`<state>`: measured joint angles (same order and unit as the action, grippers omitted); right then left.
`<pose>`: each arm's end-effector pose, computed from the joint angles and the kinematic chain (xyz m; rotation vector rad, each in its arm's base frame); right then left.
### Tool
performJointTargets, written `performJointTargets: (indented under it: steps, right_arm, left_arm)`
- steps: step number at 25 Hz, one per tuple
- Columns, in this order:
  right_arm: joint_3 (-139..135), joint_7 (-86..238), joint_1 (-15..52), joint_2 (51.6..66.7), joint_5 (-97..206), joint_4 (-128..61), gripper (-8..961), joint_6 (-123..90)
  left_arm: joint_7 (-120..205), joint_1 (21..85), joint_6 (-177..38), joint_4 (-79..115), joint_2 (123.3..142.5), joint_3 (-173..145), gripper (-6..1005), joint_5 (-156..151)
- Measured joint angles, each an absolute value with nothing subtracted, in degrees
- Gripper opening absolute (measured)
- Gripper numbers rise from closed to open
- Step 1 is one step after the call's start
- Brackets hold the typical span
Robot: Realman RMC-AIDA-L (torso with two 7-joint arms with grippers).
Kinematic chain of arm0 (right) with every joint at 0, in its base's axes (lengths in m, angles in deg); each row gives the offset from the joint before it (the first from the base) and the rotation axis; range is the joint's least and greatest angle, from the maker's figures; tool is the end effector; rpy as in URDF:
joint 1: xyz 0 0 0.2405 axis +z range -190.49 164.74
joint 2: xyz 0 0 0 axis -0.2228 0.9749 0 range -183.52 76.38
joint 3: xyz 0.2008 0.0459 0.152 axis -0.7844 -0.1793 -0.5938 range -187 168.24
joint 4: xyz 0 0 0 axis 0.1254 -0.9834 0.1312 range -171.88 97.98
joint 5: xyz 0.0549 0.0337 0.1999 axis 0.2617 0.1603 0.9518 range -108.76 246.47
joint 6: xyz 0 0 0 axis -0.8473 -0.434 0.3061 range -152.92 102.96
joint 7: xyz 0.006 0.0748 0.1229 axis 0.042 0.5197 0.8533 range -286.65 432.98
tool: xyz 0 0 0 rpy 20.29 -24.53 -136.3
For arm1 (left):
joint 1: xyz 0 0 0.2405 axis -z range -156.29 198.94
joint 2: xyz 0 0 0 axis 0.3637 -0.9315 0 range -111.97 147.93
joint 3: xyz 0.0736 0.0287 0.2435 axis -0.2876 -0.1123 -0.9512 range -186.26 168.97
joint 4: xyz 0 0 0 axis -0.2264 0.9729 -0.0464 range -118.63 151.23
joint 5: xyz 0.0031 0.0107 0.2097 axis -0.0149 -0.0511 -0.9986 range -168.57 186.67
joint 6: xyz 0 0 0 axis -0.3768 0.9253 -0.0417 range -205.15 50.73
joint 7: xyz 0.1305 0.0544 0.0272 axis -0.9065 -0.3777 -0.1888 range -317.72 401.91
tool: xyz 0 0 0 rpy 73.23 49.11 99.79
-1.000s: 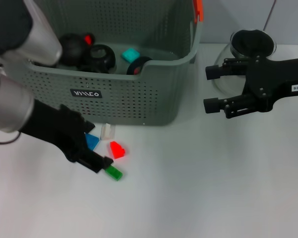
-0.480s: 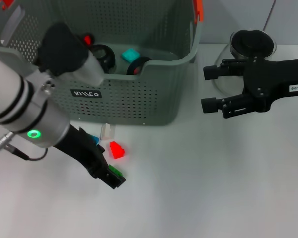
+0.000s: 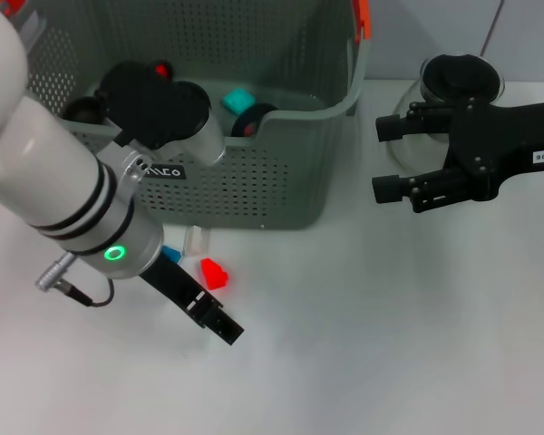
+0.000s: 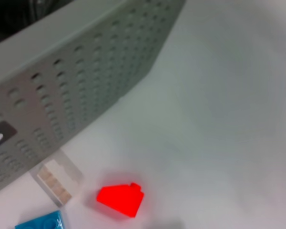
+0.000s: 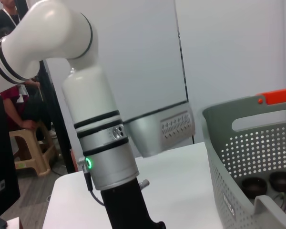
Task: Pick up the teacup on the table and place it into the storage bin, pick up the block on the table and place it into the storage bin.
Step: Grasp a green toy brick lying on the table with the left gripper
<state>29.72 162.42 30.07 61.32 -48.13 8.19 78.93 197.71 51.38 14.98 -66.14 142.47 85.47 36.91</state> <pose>0.1766 0.3652 0.0466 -2.9946 0.3413 0.7112 -0.1701 0.3183 -0.0354 -2.5910 -1.0581 0.5478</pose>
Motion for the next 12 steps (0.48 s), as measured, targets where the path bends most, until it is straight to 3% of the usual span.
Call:
performJointTargets:
  steps: [12]
  right_arm:
    - [29.76, 160.84, 29.43, 61.02, -48.14, 8.23, 940, 79.64]
  left_arm:
    - [202.66, 53.28, 8.36, -58.97, 142.54, 83.70, 947, 34.65]
